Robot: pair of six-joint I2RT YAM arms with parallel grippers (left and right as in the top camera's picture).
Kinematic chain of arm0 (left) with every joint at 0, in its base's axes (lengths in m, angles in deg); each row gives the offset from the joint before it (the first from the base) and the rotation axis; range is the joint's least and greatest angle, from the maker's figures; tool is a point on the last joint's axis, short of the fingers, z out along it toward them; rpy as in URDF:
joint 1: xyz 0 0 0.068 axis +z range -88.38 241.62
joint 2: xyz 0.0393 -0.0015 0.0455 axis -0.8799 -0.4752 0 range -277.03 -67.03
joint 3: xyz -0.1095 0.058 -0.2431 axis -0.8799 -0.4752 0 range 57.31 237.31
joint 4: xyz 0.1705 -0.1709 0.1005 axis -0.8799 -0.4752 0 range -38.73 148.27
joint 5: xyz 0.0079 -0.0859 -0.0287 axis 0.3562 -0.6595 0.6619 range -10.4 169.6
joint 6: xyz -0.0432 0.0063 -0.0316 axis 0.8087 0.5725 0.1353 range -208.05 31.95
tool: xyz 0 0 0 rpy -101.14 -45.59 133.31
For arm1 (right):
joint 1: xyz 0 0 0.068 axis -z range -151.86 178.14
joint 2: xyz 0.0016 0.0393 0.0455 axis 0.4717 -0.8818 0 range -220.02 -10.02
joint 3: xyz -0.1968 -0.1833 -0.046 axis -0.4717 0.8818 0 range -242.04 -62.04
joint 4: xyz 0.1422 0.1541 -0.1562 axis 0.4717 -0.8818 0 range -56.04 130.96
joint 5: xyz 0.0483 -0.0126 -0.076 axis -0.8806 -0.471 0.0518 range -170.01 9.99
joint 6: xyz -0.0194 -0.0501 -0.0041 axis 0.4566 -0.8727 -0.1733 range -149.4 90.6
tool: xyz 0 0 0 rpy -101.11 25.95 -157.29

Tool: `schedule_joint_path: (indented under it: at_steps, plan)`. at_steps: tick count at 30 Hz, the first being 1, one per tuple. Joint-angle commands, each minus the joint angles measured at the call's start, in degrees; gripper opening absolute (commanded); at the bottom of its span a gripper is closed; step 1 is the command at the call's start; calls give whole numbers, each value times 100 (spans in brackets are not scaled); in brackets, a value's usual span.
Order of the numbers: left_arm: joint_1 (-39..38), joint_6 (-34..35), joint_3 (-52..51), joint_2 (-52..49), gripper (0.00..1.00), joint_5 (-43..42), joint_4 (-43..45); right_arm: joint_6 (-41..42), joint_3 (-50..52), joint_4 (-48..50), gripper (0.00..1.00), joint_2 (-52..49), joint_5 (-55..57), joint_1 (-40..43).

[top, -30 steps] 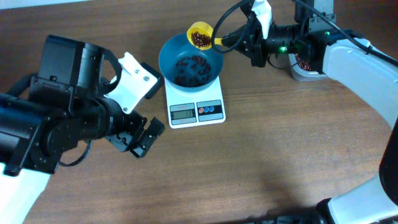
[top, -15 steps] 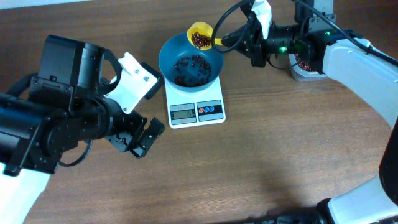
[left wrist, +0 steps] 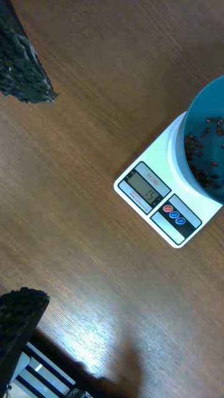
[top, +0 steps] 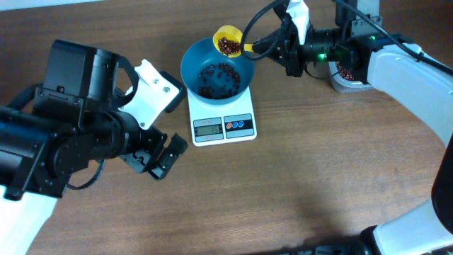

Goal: Scoop item into bowl and weigh 50g on scale
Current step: 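Hold the scoop tilted over the bowl, shaking out remaining beans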

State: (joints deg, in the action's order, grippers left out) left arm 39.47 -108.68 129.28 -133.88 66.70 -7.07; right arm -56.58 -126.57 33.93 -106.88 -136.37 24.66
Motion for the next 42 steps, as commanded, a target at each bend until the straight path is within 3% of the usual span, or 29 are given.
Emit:
schedule_joint_path:
  at_steps: [1, 42]
  plan:
    - [-20, -90, 105, 87, 99, -83, 9, -48, -7, 2, 4, -39, 11, -26]
    - [-20, -90, 105, 87, 99, -83, 9, -42, 2, 127, 4, -103, -118, -26]
